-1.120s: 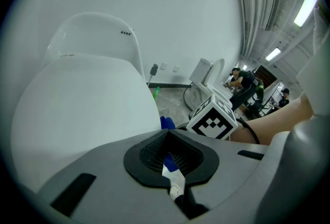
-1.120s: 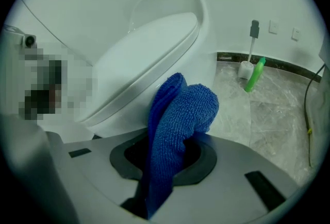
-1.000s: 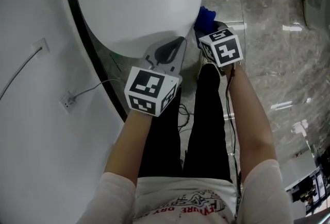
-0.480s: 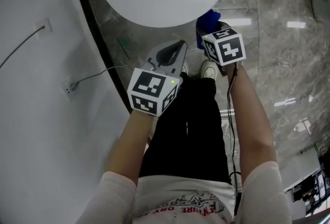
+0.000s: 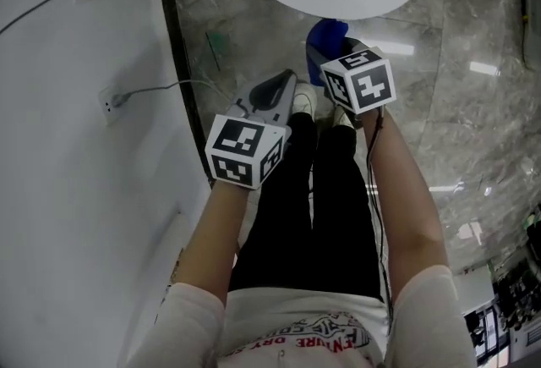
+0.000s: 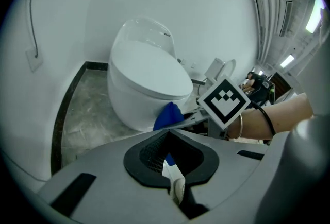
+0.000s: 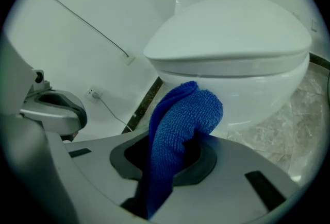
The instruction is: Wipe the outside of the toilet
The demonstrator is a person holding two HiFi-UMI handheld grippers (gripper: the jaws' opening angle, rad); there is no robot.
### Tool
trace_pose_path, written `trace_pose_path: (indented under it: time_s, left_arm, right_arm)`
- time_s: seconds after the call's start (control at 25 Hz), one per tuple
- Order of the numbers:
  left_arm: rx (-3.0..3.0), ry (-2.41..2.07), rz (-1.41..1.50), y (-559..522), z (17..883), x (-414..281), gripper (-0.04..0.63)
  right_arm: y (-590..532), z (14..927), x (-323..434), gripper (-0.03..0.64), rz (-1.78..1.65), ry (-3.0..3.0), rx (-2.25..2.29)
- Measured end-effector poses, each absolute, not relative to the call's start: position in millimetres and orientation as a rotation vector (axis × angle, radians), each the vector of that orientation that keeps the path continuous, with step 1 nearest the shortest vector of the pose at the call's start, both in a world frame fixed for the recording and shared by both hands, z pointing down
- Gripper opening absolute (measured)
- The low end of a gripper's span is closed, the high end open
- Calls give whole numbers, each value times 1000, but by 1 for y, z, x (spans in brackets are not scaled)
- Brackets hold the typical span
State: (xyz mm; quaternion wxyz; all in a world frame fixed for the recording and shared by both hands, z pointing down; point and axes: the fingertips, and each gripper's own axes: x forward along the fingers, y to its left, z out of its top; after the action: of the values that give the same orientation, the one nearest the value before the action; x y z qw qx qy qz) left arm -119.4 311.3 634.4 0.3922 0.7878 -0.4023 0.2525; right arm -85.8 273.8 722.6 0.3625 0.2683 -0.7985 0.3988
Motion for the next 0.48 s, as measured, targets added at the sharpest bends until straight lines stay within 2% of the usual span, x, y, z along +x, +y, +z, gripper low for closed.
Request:
trace_pose_path:
  time_s: [0.28, 0.48]
  left_arm:
    - [1934, -1153, 581, 312, 594, -162, 6]
    - [1977, -1222, 504, 280, 513, -160, 6]
  right_arm:
    - [271, 645, -118, 72, 1070, -2169, 622]
    - [245, 554, -102, 72, 970, -2238, 628]
